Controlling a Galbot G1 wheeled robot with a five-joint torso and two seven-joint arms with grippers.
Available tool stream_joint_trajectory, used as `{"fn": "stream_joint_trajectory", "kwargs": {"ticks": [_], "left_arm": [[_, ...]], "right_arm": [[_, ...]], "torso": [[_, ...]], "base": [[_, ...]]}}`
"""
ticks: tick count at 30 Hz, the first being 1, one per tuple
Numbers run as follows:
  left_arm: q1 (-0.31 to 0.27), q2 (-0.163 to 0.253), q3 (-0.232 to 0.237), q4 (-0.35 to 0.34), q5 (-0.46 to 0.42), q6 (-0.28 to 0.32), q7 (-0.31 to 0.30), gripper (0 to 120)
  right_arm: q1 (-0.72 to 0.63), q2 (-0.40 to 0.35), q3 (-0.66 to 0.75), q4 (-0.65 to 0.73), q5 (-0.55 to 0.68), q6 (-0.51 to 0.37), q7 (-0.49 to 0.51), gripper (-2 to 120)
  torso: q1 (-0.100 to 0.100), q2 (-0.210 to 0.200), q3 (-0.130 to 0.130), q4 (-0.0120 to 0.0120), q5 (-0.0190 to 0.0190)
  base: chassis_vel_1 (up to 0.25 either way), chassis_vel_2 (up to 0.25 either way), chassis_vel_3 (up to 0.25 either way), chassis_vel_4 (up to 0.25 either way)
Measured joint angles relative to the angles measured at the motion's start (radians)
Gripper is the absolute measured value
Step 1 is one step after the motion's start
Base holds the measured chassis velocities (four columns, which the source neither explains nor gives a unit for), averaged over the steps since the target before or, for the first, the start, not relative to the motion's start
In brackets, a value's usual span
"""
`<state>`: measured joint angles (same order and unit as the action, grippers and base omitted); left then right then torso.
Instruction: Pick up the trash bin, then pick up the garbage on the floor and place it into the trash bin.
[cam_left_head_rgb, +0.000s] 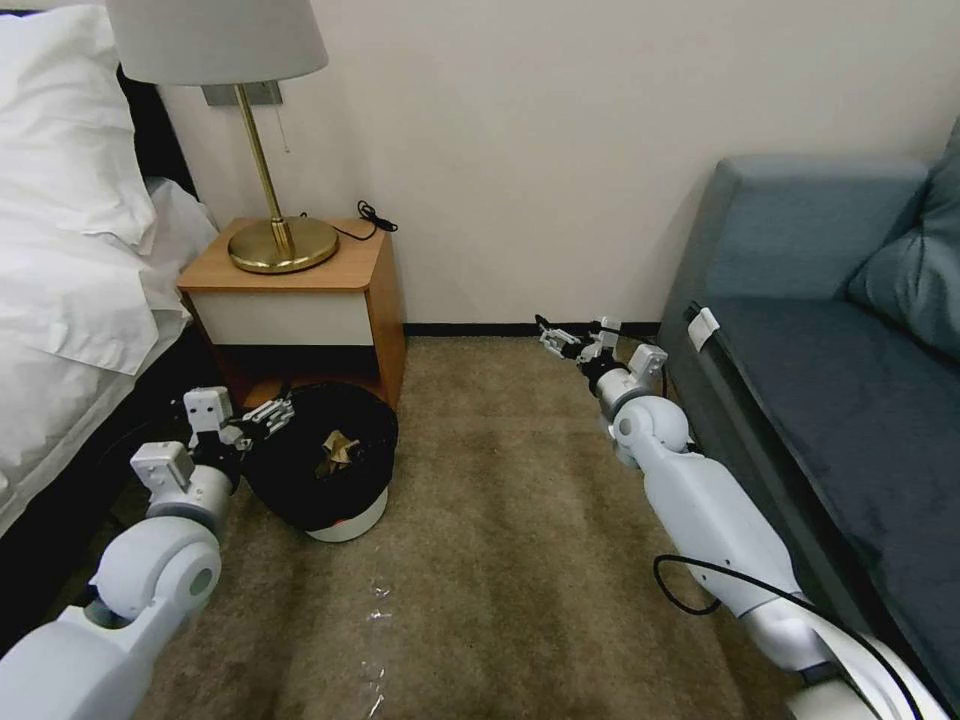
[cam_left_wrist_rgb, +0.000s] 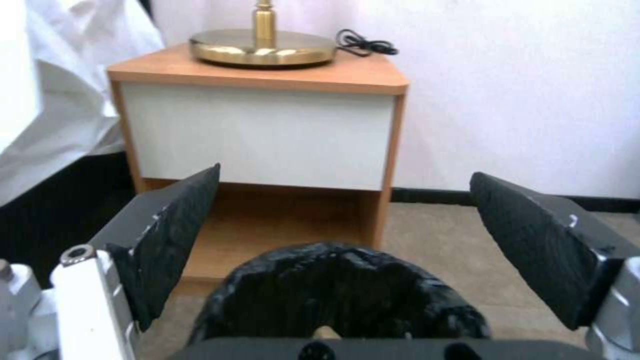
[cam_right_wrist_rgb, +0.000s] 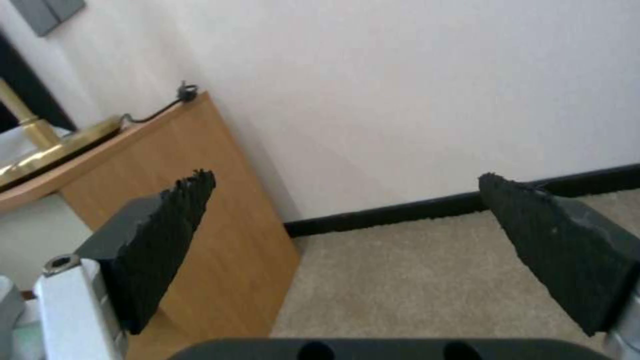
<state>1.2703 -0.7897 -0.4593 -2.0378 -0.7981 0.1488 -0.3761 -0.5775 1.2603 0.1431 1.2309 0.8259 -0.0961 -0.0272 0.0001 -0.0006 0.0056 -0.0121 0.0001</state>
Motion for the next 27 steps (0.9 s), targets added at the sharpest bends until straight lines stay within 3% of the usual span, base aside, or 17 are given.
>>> {"fn": "stream_joint_trajectory", "kwargs": {"ticks": [27], "left_arm": [[0.008, -0.022, 0.004, 0.005, -0.006, 0.014, 0.007, 100]], "right_arm": [[-0.003, 0.001, 0.019, -0.006, -0.004, -0.001, -0.007, 100]], "torso": [[0.0, 0.0, 0.0, 0.0, -0.0001]], "base": [[0.0, 0.0, 0.0, 0.0]]}}
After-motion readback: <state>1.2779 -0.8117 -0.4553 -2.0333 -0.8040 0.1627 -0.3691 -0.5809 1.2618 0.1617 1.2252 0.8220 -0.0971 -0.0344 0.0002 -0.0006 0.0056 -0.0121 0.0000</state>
